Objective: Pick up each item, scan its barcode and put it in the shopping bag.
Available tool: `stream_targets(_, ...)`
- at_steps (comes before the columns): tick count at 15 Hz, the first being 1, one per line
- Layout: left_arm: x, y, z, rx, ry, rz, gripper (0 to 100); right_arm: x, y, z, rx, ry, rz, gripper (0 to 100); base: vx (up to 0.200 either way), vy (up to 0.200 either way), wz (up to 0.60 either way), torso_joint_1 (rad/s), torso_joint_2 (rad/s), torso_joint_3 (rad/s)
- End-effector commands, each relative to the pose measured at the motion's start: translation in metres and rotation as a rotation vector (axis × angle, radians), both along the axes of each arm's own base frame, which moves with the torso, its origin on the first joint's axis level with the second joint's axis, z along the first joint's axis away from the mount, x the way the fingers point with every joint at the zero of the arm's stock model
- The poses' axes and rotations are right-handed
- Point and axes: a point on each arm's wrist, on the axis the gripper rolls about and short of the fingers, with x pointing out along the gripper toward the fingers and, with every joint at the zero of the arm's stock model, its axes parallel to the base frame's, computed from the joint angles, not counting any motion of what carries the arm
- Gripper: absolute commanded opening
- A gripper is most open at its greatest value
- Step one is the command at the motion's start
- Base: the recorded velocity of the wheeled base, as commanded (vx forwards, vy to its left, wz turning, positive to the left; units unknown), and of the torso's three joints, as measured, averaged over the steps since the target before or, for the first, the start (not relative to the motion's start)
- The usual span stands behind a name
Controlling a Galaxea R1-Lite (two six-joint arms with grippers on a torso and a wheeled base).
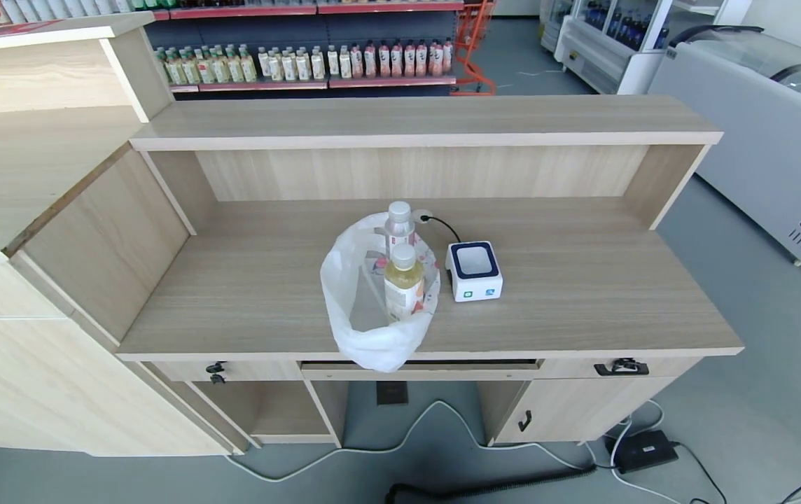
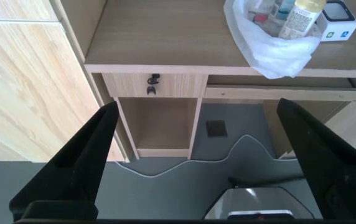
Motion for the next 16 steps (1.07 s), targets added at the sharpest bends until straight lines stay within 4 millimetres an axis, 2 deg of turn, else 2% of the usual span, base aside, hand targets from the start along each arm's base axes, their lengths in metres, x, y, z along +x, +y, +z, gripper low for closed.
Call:
stream_targets(1, 0.000, 0.000, 0.000, -0.001, 0.000, 0.000, 100, -0.050, 0.014, -0.030, 0.012, -0.042, 0.041, 100, 0.000, 0.000, 0.00, 0.000, 0.00, 0.000)
stream_targets(3, 0.000, 0.000, 0.000, -0.001, 0.000, 0.000, 100, -0.065, 0.017, -0.042, 0.017, -0.016, 0.067, 100, 0.000, 0.000, 0.00, 0.000, 0.00, 0.000)
stream_targets(5, 0.000, 0.000, 0.000, 0.001, 0.000, 0.000, 100, -0.088, 0.022, -0.061, 0.012, -0.011, 0.167, 100, 0.000, 0.000, 0.00, 0.000, 0.00, 0.000)
stream_targets(7, 0.000, 0.000, 0.000, 0.001, 0.000, 0.000, 100, -0.097, 0.023, -0.070, -0.006, -0.034, 0.187, 100, 0.000, 0.000, 0.00, 0.000, 0.00, 0.000)
stream_targets(10, 0.000, 0.000, 0.000, 0.001, 0.000, 0.000, 100, -0.103, 0.019, -0.075, -0.046, -0.038, 0.072, 100, 0.000, 0.000, 0.00, 0.000, 0.00, 0.000)
stream_targets(12, 0.000, 0.000, 0.000, -0.001, 0.000, 0.000, 100, -0.103, 0.019, -0.075, -0.040, -0.042, 0.068, 100, 0.000, 0.000, 0.00, 0.000, 0.00, 0.000)
stream_targets(16, 0.000, 0.000, 0.000, -0.001, 0.000, 0.000, 100, -0.108, 0.020, -0.078, 0.048, -0.108, 0.181, 100, 0.000, 0.000, 0.00, 0.000, 0.00, 0.000)
